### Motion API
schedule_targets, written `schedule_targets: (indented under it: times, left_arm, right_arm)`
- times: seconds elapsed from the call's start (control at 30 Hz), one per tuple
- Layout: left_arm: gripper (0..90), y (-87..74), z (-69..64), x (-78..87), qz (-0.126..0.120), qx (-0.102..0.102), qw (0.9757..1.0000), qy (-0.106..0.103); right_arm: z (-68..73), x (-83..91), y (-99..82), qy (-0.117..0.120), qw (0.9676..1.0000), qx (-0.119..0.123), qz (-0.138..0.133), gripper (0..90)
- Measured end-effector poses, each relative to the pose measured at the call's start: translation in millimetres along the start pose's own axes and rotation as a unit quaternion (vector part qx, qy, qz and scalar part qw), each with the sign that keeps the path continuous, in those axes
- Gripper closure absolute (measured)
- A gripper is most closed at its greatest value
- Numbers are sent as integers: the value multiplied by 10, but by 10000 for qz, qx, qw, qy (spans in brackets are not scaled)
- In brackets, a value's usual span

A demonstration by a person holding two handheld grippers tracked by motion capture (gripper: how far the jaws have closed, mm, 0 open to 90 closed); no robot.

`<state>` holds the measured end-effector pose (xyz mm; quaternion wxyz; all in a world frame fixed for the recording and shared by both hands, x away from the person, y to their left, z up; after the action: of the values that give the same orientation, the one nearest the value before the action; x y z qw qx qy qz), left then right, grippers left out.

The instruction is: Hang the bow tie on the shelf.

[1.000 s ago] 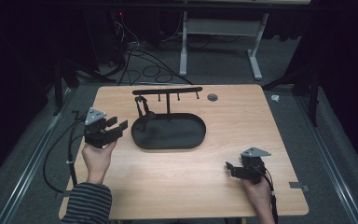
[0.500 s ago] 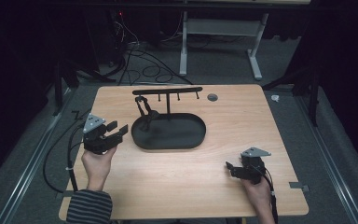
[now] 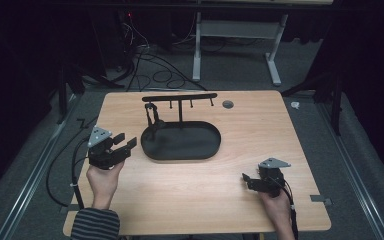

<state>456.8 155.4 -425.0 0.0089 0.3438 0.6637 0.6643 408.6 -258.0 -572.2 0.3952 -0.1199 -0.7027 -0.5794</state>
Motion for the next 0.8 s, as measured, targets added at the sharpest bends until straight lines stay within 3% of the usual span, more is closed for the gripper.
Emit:
schedule_targets:
  times: [0.8]
  left_arm:
    - [492,-177,-2,110,54,100,9999,-36]
  right_arm:
    - [2,1,-2,0,10000,-15,8,266]
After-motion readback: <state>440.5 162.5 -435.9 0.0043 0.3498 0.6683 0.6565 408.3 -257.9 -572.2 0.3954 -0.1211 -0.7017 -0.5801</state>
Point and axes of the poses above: each handheld gripper's, and its own axes: x roughly backward along the jaws, y roughly out of its top, z roughly to its left, the point moved 10 cm from there along -x, roughly forward along the jaws
